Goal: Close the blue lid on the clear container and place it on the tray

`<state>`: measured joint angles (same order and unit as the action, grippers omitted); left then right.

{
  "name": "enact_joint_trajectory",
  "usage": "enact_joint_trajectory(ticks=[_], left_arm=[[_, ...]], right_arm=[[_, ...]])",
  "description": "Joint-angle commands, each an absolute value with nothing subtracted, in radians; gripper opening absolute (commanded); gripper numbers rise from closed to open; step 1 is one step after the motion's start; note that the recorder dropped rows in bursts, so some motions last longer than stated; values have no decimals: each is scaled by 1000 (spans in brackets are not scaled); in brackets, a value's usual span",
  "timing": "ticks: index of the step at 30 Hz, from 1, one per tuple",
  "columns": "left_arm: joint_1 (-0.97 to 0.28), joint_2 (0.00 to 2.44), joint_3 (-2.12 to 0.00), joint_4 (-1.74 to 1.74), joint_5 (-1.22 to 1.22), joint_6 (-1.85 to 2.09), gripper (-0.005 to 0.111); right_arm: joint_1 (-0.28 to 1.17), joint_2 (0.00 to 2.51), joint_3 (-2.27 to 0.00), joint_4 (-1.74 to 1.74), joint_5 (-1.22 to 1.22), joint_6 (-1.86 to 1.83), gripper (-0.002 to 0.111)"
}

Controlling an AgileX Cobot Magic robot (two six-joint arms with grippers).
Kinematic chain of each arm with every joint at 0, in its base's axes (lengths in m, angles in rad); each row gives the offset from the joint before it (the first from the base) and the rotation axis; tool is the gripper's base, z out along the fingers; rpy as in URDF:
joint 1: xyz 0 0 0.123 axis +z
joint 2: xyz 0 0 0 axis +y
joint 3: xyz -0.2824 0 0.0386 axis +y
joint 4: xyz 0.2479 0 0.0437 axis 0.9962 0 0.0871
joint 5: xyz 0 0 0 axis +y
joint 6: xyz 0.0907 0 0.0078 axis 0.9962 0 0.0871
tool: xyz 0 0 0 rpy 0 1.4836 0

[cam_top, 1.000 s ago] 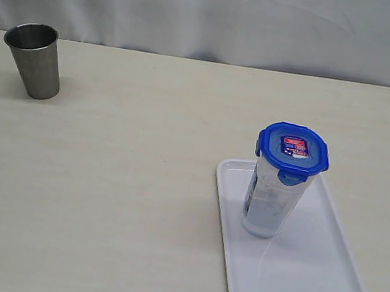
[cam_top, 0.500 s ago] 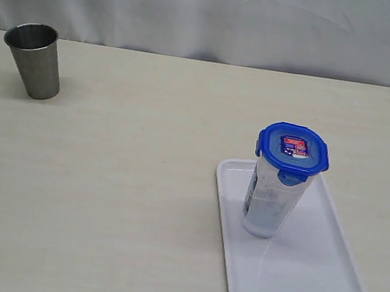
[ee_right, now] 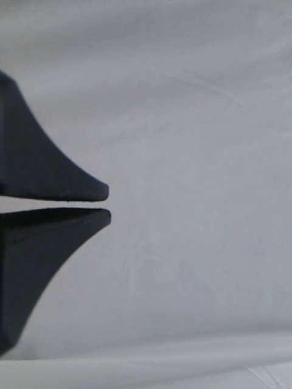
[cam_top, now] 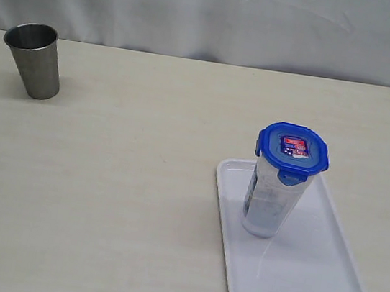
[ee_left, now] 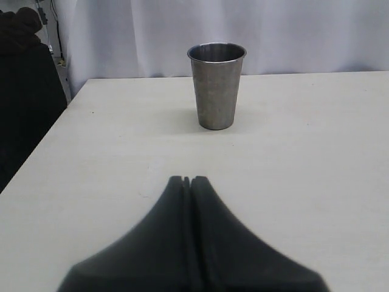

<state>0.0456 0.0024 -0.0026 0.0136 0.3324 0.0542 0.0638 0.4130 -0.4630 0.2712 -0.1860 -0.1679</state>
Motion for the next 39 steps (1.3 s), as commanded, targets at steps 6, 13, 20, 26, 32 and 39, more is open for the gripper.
enact_joint_trajectory(ticks=[6,13,20,26,32,39], left_arm=[[51,0,0,15,321,57,0],[51,0,0,15,325,57,0],[51,0,0,15,325,57,0],[51,0,0,15,325,57,0],[51,0,0,15,325,57,0],[51,0,0,15,325,57,0]], right_arm=[[61,91,-346,104,-216,-162,4],[59,0,-262,59,-215,-162,4],[61,0,-64,30,-438,-164,4],[61,0,0,30,-391,-159,4],[61,0,0,-50,-239,-115,4],[61,0,0,-55,-10,-97,4]])
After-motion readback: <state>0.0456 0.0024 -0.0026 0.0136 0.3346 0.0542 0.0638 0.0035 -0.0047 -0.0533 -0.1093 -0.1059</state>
